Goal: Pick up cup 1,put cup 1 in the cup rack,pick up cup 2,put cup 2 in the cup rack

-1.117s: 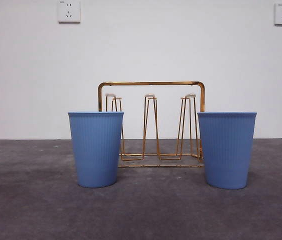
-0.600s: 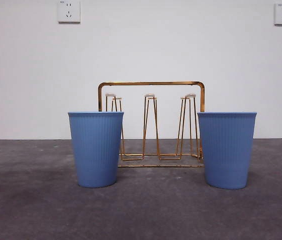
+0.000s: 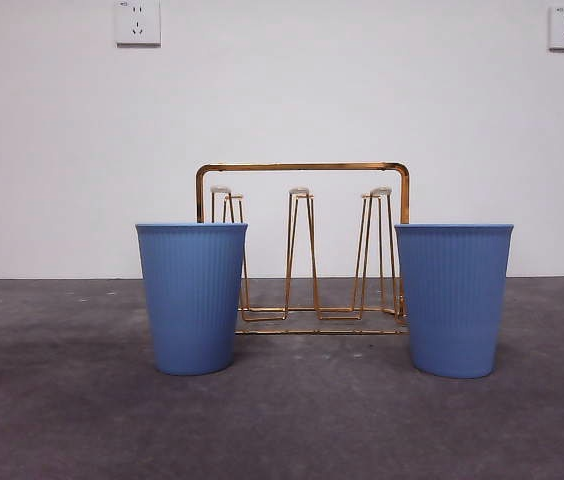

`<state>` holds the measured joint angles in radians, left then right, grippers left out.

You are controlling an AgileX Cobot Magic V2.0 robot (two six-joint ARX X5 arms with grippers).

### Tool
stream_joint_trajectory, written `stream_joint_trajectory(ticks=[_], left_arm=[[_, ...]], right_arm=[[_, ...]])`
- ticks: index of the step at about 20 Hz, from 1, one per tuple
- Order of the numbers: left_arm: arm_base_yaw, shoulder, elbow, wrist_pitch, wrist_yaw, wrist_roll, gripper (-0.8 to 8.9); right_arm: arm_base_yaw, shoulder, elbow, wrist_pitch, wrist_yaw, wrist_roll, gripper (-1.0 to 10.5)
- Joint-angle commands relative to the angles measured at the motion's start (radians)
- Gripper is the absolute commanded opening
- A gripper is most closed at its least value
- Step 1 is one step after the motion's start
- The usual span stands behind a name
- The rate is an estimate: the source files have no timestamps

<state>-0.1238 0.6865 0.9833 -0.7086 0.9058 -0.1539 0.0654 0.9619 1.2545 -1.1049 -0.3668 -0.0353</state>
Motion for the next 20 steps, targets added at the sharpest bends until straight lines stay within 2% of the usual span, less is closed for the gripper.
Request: stream_joint_trajectory(ticks=[1,5,8,11,16,18,20], left_arm=[[-0.003,0.018,0.002,0.040,0.039,-0.030,6.69],[-0.021,0.058,0.002,0.078,0.074,-0.037,6.69],[-0.035,0.089,0.002,0.079,0.075,-0.037,6.69],[-0.046,0.105,0.002,0.079,0.074,-0.037,6.69],[-0.048,0.113,0.002,0.109,0.083,-0.046,6.69],[-0.053,0.115,0.002,0.115,0.097,-0.056,6.69],[-0.061,0.115,0.002,0.115,0.097,-0.056,6.69]], right_arm=[[0.003,0.110,0.017,0.008,0.000,0.023,5.4],[0.079,0.333,0.038,0.030,0.024,0.035,5.4],[0.156,0.476,0.045,0.080,0.111,0.036,5.4],[0.201,0.570,0.045,0.120,0.193,0.056,5.3],[0.242,0.678,0.045,0.179,0.238,0.088,5.2],[0.245,0.706,0.045,0.194,0.241,0.089,3.8],[0.250,0.724,0.045,0.211,0.236,0.098,2.9]])
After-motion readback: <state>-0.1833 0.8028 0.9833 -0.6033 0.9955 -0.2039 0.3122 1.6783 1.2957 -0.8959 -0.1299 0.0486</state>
